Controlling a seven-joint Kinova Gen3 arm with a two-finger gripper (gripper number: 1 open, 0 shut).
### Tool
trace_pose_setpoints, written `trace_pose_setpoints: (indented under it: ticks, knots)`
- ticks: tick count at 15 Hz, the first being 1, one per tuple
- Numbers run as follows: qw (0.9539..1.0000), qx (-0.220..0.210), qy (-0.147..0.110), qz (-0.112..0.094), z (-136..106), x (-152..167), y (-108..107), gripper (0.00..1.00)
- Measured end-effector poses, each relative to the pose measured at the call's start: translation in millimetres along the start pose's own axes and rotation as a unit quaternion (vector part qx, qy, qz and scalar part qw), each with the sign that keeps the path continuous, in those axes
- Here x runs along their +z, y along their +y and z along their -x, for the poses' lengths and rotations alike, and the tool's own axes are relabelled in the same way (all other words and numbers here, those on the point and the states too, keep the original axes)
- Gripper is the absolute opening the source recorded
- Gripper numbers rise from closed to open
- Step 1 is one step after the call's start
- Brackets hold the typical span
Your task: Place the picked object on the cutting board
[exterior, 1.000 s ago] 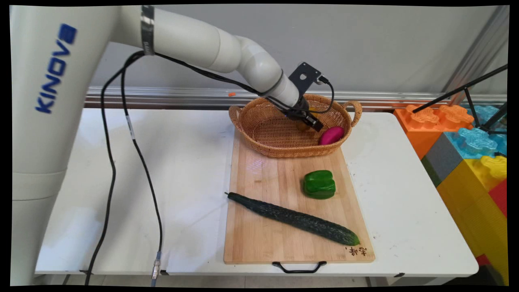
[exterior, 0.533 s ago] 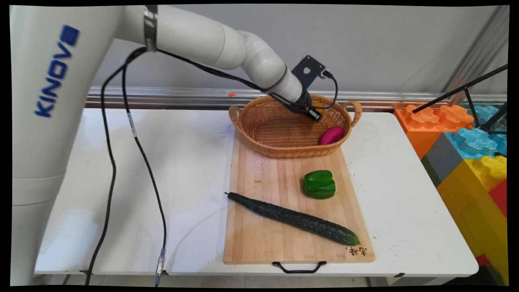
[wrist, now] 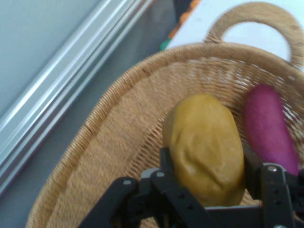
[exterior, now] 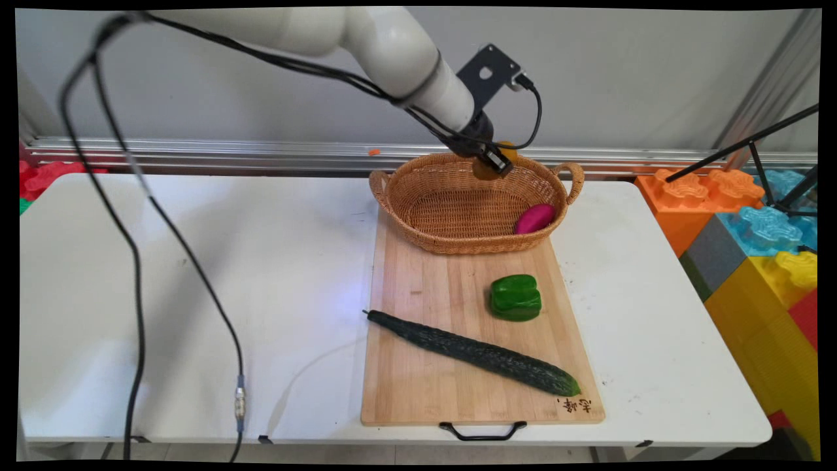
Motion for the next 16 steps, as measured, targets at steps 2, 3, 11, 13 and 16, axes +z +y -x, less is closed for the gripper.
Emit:
trace_pose_setpoints:
  ticks: [2, 3, 11, 13, 16]
  knots:
    - [0.9998, 0.012, -0.009, 0.012, 1, -26, 5, 0.0]
    - [0.9995, 0.017, -0.016, 0.019, 3, -39, 9, 0.0]
    - [0.9893, 0.063, -0.098, 0.088, 67, -122, 38, 0.0]
    - [0.9865, 0.071, -0.11, 0.099, 88, -120, 47, 0.0]
    - [0.9839, 0.078, -0.118, 0.11, 114, -104, 61, 0.0]
